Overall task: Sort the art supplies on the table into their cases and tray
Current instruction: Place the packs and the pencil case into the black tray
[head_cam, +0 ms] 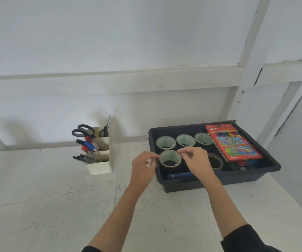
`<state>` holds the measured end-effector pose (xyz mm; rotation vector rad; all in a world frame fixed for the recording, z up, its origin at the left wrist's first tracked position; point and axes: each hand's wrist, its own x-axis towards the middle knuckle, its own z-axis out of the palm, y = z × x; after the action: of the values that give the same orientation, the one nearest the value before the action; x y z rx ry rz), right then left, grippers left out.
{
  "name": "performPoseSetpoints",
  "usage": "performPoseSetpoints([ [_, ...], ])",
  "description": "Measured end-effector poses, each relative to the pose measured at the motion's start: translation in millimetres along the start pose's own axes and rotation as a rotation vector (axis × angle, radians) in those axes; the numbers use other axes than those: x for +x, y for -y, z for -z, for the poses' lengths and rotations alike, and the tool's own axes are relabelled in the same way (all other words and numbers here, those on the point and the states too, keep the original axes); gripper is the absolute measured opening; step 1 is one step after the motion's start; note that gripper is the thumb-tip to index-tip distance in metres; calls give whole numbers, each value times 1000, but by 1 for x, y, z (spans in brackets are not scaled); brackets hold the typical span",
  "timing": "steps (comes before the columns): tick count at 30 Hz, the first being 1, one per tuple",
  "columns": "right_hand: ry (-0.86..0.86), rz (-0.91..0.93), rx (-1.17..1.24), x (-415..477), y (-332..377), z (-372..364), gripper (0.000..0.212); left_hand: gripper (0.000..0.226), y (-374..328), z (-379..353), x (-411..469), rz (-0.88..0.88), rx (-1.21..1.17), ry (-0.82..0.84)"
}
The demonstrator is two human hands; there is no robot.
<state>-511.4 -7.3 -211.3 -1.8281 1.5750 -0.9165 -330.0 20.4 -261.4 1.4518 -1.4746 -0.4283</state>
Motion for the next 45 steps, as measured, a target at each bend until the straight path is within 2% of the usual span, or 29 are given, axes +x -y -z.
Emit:
performPoseSetpoints([
  [4, 161, -22, 349, -1, 51, -73, 26, 26, 44, 72, -22, 240, -32, -344],
  [7, 303, -7, 430, -3, 80, -128, 35, 26, 82, 120, -35, 452, 36, -458],
  [10, 359, -69, 347, -4, 98, -176, 53, 23, 118, 151, -37, 626, 114, -379],
  [13, 434, -131, 285, -1, 104, -212, 64, 46, 145, 169, -25, 685, 120, -221],
  [15, 479, -152, 280, 2, 104, -230, 66, 66, 154, 177, -12, 668, 76, -105],
  [17, 489, -184, 277, 6, 106, -241, 66, 74, 157, 179, 1, 633, 12, -12],
  [21, 454, -199, 243, 11, 110, -257, 61, 69, 160, 178, 20, 603, -104, 96],
  [25, 414, -178, 189, 16, 104, -268, 61, 54, 160, 176, 27, 563, -232, 109],
  [31, 270, -212, 129, 25, 93, -282, 41, 44, 154, 162, 24, 498, -40, 101],
  [36, 192, -238, 177, 20, 75, -264, 41, 44, 135, 136, 22, 413, 69, 177],
  [45, 82, -221, 195, 15, 37, -212, 35, 37, 107, 87, 18, 324, 52, 219],
])
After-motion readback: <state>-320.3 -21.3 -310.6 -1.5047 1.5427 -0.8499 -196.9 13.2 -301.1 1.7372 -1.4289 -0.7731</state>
